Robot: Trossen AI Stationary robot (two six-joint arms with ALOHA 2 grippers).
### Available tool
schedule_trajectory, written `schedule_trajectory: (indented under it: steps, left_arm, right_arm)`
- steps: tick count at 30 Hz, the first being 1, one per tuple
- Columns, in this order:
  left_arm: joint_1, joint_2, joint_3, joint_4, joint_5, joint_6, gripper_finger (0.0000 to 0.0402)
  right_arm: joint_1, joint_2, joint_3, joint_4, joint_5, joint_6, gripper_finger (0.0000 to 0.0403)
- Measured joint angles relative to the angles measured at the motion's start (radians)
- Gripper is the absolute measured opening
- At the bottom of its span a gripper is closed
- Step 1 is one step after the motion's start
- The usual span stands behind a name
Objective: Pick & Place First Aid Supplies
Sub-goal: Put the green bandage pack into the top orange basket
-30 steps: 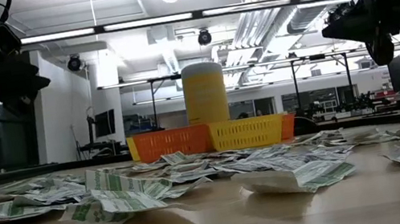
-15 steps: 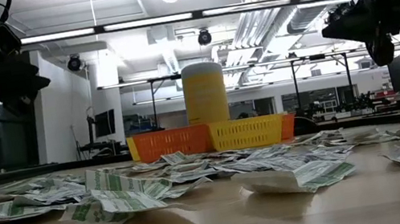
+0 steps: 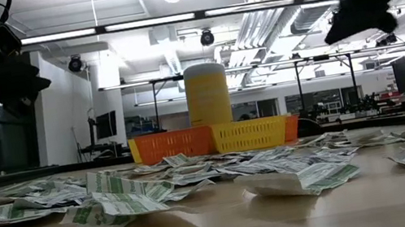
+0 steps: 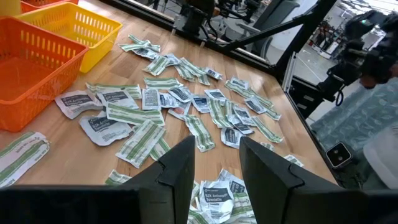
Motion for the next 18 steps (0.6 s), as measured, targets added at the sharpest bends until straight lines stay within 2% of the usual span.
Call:
schedule_trajectory:
  steps: [4, 7, 10, 13, 18]
  left_arm:
    - [0.000, 0.000, 0.000, 0.000, 0.000, 0.000, 0.0127]
    - [0.000, 0.000, 0.000, 0.000, 0.000, 0.000, 0.0127]
    - [0.000, 0.000, 0.000, 0.000, 0.000, 0.000, 0.0127]
    - [0.000, 0.000, 0.000, 0.000, 0.000, 0.000, 0.0127]
    - [0.000, 0.000, 0.000, 0.000, 0.000, 0.000, 0.0127]
  right_arm:
    - [-0.120, 0.190, 0.101, -0.038, -0.213, -0.165, 0.0003]
    - [-0.206, 0.320, 0.157, -0.057, -0.412, -0.289, 0.0003]
    - [-0.268, 0.424, 0.201, -0.091, -0.536, -0.390, 0.0003]
    - [-0.295, 0.509, 0.246, -0.121, -0.542, -0.489, 0.0003]
    - [-0.350, 0.642, 0.332, -0.266, -0.501, -0.674, 0.0004]
